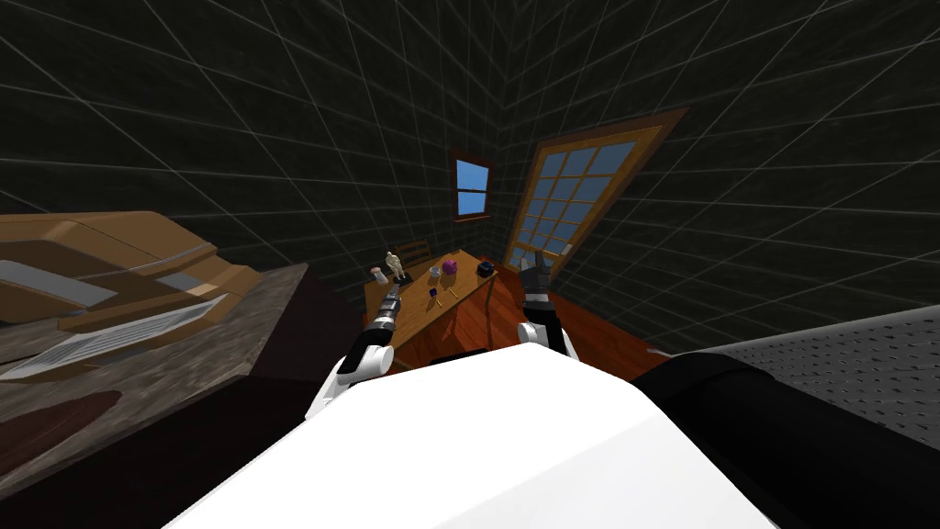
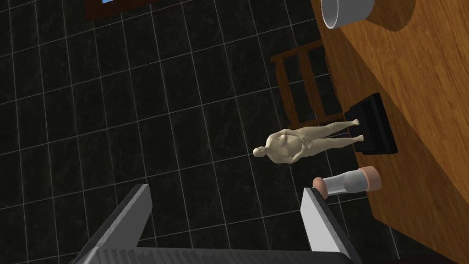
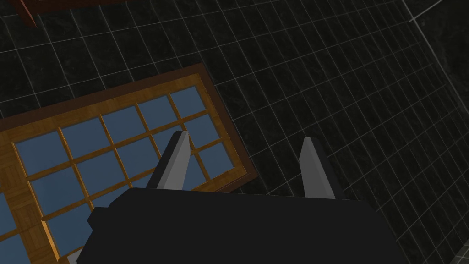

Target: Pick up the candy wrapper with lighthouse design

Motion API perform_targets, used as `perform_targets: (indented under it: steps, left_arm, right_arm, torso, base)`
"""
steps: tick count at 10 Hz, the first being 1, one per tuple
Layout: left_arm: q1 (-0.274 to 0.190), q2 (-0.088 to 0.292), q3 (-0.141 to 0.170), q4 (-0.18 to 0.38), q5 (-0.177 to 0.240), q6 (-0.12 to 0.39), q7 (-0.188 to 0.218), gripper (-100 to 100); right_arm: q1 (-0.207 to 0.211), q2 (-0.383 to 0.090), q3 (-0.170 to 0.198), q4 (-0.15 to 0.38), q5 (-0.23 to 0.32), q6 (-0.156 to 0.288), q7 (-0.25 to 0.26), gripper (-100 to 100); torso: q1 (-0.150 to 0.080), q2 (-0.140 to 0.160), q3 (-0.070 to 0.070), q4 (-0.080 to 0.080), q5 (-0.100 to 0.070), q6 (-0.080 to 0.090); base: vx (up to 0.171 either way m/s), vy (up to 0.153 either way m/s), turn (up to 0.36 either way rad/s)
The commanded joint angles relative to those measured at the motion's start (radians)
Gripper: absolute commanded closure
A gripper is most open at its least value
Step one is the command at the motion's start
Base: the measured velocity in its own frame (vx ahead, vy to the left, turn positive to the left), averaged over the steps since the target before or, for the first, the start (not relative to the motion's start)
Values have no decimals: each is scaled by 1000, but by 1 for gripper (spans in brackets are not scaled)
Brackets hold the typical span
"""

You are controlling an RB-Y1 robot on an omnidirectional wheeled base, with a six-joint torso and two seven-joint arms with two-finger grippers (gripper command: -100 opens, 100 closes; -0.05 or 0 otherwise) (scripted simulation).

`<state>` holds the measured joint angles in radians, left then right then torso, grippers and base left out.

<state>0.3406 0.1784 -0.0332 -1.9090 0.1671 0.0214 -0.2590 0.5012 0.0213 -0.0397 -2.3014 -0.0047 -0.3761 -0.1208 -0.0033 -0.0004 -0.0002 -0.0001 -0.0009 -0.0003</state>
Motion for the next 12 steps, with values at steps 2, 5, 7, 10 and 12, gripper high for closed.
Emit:
perform_targets:
  steps: [2,5,7,10,12]
  left_arm:
    - [-22,9,-1,44,25,61,-21,-100]
    - [-67,19,-5,119,60,144,-60,-100]
    - [-90,25,-7,155,74,203,-79,-100]
    - [-114,32,-9,197,86,258,-97,-100]
    - [-164,49,-14,261,101,329,-132,-100]
  right_arm:
    - [0,0,0,0,0,0,0,0]
    - [0,0,0,0,0,0,0,0]
    - [0,0,0,0,0,0,0,0]
    - [0,0,0,0,0,0,0,0]
    - [0,0,0,0,0,0,0,0]
  torso:
    - [0,0,0,0,0,0]
    - [0,-1,0,0,0,0]
    - [0,-1,0,0,0,0]
    - [-1,-1,-1,0,0,0]
    - [0,-2,-1,0,0,0]
  base:
    - [16,-55,-47]
    - [23,-60,-61]
    - [14,-51,-40]
    - [25,-60,-41]
    - [39,-61,-68]
